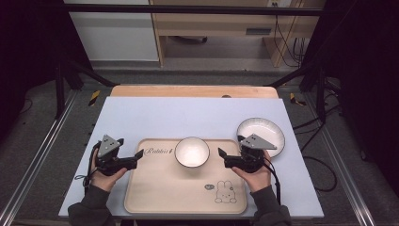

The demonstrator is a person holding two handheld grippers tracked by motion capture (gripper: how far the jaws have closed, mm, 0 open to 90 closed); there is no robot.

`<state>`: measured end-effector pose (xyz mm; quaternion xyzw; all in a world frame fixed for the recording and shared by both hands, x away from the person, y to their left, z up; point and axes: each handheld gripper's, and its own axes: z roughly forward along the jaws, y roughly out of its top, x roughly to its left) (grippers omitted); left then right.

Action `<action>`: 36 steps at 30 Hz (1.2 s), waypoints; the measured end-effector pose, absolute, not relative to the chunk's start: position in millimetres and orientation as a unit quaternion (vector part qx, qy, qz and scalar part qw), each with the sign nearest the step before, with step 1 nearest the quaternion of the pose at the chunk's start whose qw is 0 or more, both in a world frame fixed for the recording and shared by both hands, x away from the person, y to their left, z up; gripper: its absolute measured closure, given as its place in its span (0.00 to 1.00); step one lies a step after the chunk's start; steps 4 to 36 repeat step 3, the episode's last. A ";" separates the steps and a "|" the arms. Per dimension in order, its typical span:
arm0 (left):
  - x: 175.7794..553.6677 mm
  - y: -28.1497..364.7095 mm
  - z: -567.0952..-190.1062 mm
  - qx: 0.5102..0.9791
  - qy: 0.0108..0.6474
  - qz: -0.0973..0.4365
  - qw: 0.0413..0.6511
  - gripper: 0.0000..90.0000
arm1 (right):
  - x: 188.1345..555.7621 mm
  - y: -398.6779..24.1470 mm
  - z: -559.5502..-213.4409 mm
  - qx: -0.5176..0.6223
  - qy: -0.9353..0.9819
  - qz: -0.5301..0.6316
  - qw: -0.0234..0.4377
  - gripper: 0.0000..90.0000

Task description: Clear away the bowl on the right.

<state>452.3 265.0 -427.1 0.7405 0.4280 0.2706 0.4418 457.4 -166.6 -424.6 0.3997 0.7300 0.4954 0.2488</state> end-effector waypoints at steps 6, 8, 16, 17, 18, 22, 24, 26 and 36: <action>452.4 266.3 -427.3 0.739 0.431 0.272 0.442 0.15 | 455.3 -169.6 -425.0 0.399 0.730 0.496 0.250 0.13; 452.4 266.3 -427.3 0.739 0.431 0.272 0.442 0.15 | 455.3 -169.6 -425.0 0.399 0.730 0.496 0.250 0.13; 452.4 266.3 -427.3 0.739 0.431 0.272 0.442 0.15 | 455.3 -169.6 -425.0 0.399 0.730 0.496 0.250 0.13; 452.4 266.3 -427.3 0.739 0.431 0.272 0.442 0.15 | 455.3 -169.6 -425.0 0.399 0.730 0.496 0.250 0.13; 452.4 266.3 -427.3 0.739 0.431 0.272 0.442 0.15 | 455.3 -169.6 -425.0 0.399 0.730 0.496 0.250 0.13; 452.4 266.3 -427.3 0.739 0.431 0.272 0.442 0.15 | 455.3 -169.6 -425.0 0.399 0.730 0.496 0.250 0.13; 452.4 266.3 -427.3 0.739 0.431 0.272 0.442 0.15 | 455.3 -169.6 -425.0 0.399 0.730 0.496 0.250 0.13; 452.4 266.3 -427.3 0.739 0.431 0.272 0.442 0.15 | 455.3 -169.6 -425.0 0.399 0.730 0.496 0.250 0.13; 452.4 266.3 -427.3 0.739 0.431 0.272 0.442 0.15 | 455.3 -169.6 -425.0 0.399 0.730 0.496 0.250 0.13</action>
